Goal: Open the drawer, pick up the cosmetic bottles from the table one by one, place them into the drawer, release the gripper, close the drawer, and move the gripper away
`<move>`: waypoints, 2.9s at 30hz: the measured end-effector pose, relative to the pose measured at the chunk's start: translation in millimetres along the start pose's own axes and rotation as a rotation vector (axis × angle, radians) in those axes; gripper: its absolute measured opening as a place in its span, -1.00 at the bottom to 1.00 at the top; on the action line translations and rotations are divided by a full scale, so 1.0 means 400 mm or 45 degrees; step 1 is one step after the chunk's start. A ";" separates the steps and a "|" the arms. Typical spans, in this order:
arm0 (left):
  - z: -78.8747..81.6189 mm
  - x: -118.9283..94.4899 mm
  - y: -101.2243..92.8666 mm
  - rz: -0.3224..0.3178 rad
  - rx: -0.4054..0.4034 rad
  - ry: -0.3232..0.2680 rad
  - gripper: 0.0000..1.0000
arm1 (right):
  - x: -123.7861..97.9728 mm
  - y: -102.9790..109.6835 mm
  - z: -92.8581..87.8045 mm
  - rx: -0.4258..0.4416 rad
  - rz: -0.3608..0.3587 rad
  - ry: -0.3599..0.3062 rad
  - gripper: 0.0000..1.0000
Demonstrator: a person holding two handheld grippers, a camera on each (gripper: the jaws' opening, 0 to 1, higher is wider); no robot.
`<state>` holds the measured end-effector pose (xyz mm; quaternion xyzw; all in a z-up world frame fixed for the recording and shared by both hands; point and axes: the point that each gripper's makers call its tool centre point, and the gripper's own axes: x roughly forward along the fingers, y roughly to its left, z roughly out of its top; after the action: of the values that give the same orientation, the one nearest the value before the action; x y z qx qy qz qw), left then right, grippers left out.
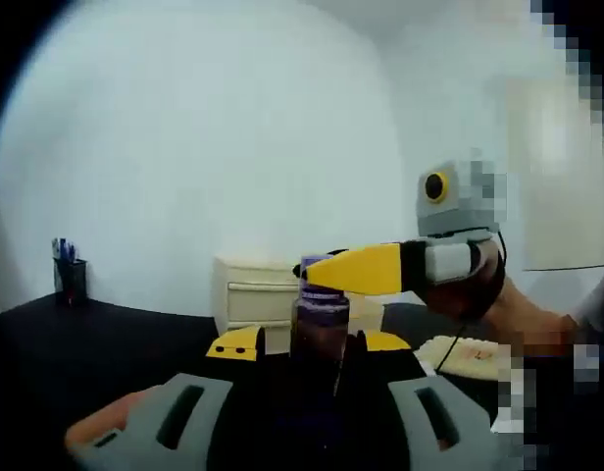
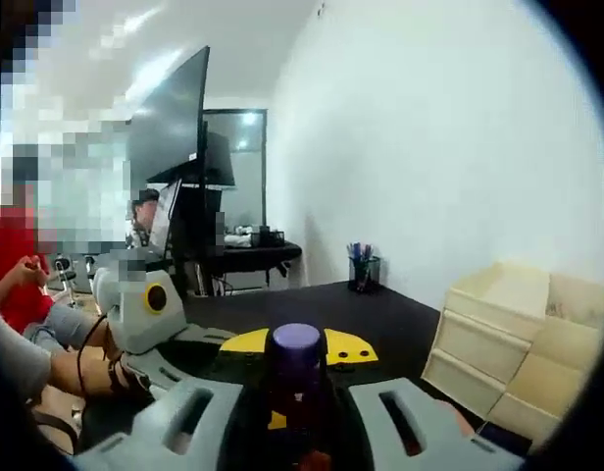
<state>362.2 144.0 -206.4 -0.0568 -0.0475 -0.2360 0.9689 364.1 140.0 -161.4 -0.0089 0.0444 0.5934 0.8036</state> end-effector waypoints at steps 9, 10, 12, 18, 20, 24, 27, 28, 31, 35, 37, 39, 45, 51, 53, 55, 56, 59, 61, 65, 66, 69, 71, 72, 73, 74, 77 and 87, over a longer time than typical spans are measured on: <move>-0.040 0.005 -0.045 -0.043 0.002 0.055 -0.22 | -0.062 -0.113 0.039 0.010 -0.124 -0.014 -0.71; -0.043 0.006 -0.045 -0.045 0.002 0.061 -0.20 | -0.074 -0.128 0.042 0.020 -0.144 -0.020 -0.71; -0.046 0.010 -0.043 -0.058 -0.003 0.071 -0.13 | -0.097 -0.154 0.053 0.033 -0.168 -0.032 -0.71; -0.076 0.020 -0.063 -0.093 0.008 0.131 -0.06 | -0.160 -0.240 0.080 0.043 -0.253 -0.030 -0.71; -0.091 0.021 -0.077 -0.100 0.018 0.154 -0.06 | -0.174 -0.257 0.081 0.035 -0.272 -0.022 -0.71; -0.104 0.022 -0.084 -0.101 0.034 0.176 -0.06 | -0.202 -0.277 0.075 0.024 -0.289 -0.007 -0.70; -0.105 0.020 -0.083 -0.102 0.036 0.180 -0.06 | -0.224 -0.298 0.073 0.009 -0.313 0.001 -0.70; -0.106 0.020 -0.084 -0.102 0.035 0.179 -0.06 | -0.234 -0.312 0.076 -0.001 -0.332 0.004 -0.70; -0.107 0.019 -0.087 -0.102 0.037 0.179 -0.06 | -0.258 -0.336 0.080 -0.016 -0.376 0.003 -0.70; -0.118 0.019 -0.093 -0.098 0.048 0.190 -0.06 | -0.293 -0.383 0.085 -0.023 -0.451 -0.014 -0.70; -0.123 0.019 -0.096 -0.100 0.053 0.196 -0.06 | -0.311 -0.408 0.085 -0.025 -0.499 -0.020 -0.70; -0.125 0.021 -0.094 -0.103 0.059 0.202 -0.06 | -0.329 -0.439 0.080 -0.030 -0.548 -0.018 -0.70; -0.128 0.024 -0.081 -0.099 0.077 0.212 -0.06 | -0.390 -0.551 0.048 0.002 -0.714 -0.003 -0.70; -0.122 0.024 -0.078 -0.098 0.077 0.202 -0.07 | -0.445 -0.615 0.025 0.044 -0.819 -0.047 -0.70; -0.123 0.024 -0.079 -0.100 0.076 0.203 -0.07 | -0.458 -0.644 0.028 0.024 -0.869 -0.046 -0.70; -0.130 0.023 -0.091 -0.102 0.080 0.208 -0.07 | -0.465 -0.644 0.016 0.010 -0.891 -0.037 -0.70; -0.133 0.023 -0.096 -0.103 0.083 0.210 -0.07 | -0.469 -0.643 0.009 0.013 -0.899 -0.032 -0.70; -0.135 0.025 -0.098 -0.110 0.090 0.217 -0.07 | -0.479 -0.646 0.000 0.018 -0.913 -0.031 -0.70; -0.135 0.026 -0.094 -0.113 0.096 0.221 -0.07 | -0.487 -0.656 0.002 0.014 -0.928 -0.024 -0.70; -0.127 0.029 -0.073 -0.114 0.099 0.224 -0.07 | -0.504 -0.687 0.002 -0.027 -0.977 0.007 -0.70; -0.128 0.029 -0.074 -0.114 0.100 0.223 -0.07 | -0.507 -0.690 -0.001 -0.031 -0.985 0.013 -0.70; -0.128 0.028 -0.081 -0.114 0.101 0.221 -0.07 | -0.507 -0.720 -0.002 -0.029 -0.998 0.014 -0.70; -0.129 0.029 -0.081 -0.115 0.107 0.222 -0.07 | -0.506 -0.735 -0.004 -0.011 -1.003 0.003 -0.70; -0.130 0.028 -0.086 -0.116 0.111 0.222 -0.07 | -0.503 -0.746 -0.006 -0.004 -1.007 0.002 -0.70; -0.133 0.027 -0.095 -0.117 0.112 0.222 -0.07 | -0.504 -0.749 -0.010 0.003 -1.015 0.000 -0.70; -0.134 0.027 -0.097 -0.118 0.114 0.223 -0.07 | -0.507 -0.753 -0.014 0.010 -1.029 -0.004 -0.70; -0.144 0.025 -0.110 -0.123 0.125 0.232 -0.07 | -0.504 -0.766 -0.034 0.016 -1.056 0.003 -0.70; -0.147 0.030 -0.093 -0.124 0.130 0.243 -0.08 | -0.508 -0.786 -0.077 0.043 -1.077 0.027 -0.70</move>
<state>359.5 98.1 -259.8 0.0176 0.0302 -0.2844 0.9581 603.1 -148.4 -187.5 -0.0193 0.0550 0.2103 0.9759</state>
